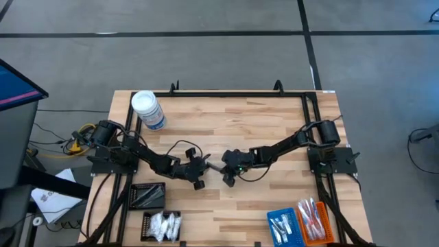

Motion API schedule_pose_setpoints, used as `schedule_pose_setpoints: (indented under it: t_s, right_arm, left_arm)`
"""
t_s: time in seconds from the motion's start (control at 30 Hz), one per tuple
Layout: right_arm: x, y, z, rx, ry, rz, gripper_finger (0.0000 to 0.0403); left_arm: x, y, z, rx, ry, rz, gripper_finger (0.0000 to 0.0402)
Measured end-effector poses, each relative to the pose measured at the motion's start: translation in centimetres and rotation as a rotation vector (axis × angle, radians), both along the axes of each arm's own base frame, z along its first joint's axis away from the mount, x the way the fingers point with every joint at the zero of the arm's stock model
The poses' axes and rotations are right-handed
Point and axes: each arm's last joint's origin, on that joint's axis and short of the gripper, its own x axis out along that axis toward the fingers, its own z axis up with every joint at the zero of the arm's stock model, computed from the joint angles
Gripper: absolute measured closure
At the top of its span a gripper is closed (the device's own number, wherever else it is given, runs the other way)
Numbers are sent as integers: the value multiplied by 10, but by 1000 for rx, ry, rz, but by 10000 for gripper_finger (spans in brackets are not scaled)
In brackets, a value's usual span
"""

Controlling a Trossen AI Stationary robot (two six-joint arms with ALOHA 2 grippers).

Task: Pick & Place Travel size toiletries
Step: Put the black comb into the top black bin

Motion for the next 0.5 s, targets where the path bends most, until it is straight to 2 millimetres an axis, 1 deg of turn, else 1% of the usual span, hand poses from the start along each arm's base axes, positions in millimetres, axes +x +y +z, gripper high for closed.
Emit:
schedule_pose_setpoints:
  t_s: [0.1,0.23,0.33,0.4,0.5]
  right_arm:
    - [-2,0,5,-25,-8,26,397]
    - [-6,5,17,-102,-33,6,398]
    - [-10,10,35,-165,-105,-37,399]
    - [-16,12,43,-222,-122,-61,400]
    - [-23,17,58,-282,-178,-105,400]
  left_arm:
    - [-1,-5,12,10,-48,-9,400]
    - [-9,-16,37,5,-150,-26,400]
    - [-23,-27,57,26,-235,-45,400]
    - [-35,-32,68,39,-284,-61,400]
    - [-52,-36,78,34,-365,-89,400]
